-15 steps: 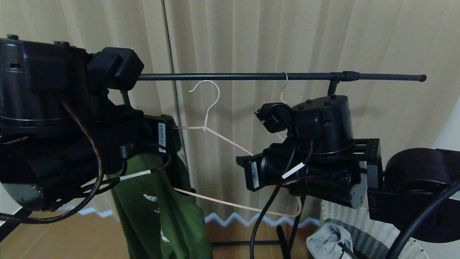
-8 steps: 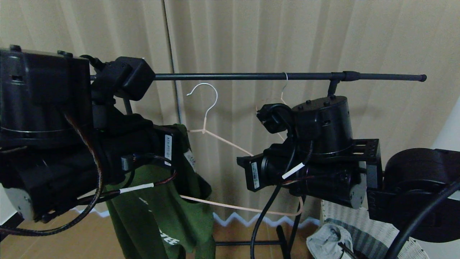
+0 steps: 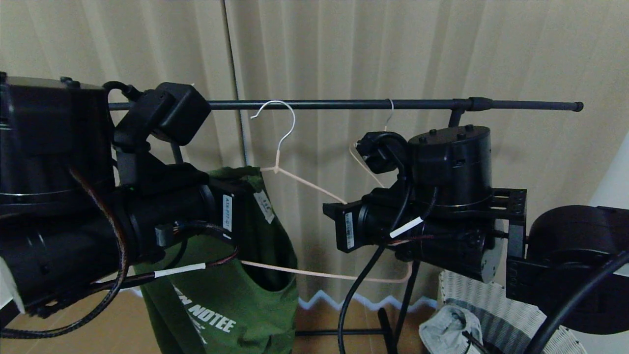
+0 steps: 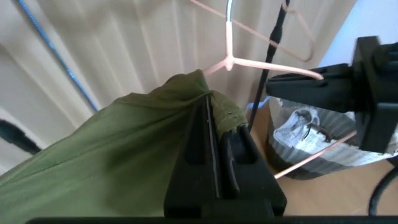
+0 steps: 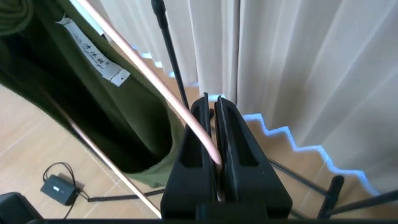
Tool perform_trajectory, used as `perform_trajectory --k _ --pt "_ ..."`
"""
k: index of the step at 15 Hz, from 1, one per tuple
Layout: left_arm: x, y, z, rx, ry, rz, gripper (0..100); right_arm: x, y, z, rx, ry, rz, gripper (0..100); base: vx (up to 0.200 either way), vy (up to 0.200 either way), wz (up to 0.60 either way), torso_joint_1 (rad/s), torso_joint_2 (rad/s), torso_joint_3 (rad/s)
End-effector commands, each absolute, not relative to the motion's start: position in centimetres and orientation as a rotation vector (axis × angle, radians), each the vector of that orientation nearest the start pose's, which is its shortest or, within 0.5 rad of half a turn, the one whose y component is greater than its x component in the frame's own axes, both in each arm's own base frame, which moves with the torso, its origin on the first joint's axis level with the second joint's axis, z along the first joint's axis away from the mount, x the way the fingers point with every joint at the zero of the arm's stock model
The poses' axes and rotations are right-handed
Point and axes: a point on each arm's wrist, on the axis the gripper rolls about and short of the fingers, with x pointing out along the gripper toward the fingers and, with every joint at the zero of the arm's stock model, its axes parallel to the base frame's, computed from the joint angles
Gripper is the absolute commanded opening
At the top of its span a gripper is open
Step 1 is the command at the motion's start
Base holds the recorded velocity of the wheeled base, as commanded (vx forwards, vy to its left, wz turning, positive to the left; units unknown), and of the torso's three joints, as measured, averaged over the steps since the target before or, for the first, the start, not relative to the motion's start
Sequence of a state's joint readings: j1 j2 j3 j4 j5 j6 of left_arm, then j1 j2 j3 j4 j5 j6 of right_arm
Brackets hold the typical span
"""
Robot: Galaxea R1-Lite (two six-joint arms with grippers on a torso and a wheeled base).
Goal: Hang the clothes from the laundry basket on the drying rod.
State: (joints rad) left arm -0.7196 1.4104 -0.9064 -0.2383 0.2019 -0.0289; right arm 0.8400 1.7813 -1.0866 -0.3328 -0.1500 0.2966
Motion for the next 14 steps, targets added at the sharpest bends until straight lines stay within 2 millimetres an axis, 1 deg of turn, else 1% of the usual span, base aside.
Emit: perform_trajectory --k 1,3,5,6,10,12,13,14 --pt "18.3 -15.5 24.9 0.088 0.250 -0.536 0 22.9 25.1 20.5 0.102 0.402 0.632 0 0.000 0.000 0.00 0.000 0.00 0.000" --pt "18.0 -15.3 25.1 0.078 0.244 -0.582 0 23.1 25.1 20.8 0.066 0.352 0.649 0 0.000 0.000 0.00 0.000 0.00 0.000" --pt "17.9 -15.3 25.2 0.076 0.238 -0.592 0 23.1 25.1 21.2 0.040 0.309 0.659 0 0.000 0.000 0.00 0.000 0.00 0.000" --pt "17.8 -15.2 25.5 0.071 0.227 -0.592 100 23.2 25.0 21.2 0.034 0.300 0.658 0 0.000 0.000 0.00 0.000 0.00 0.000" --pt "17.1 -14.7 25.9 0.110 0.188 -0.603 100 23.7 24.6 21.5 0.022 0.260 0.646 0 0.000 0.000 0.00 0.000 0.00 0.000" --pt "16.7 -14.3 26.3 0.092 0.145 -0.636 100 24.0 23.9 21.8 0.010 0.247 0.627 0 0.000 0.000 0.00 0.000 0.00 0.000" --pt "16.6 -14.3 26.3 0.091 0.144 -0.639 100 24.0 23.9 21.8 0.011 0.246 0.627 0 0.000 0.000 0.00 0.000 0.00 0.000" --pt "16.1 -13.8 26.3 0.083 0.117 -0.661 100 24.2 23.3 22.1 0.016 0.230 0.611 0 0.000 0.000 0.00 0.000 0.00 0.000"
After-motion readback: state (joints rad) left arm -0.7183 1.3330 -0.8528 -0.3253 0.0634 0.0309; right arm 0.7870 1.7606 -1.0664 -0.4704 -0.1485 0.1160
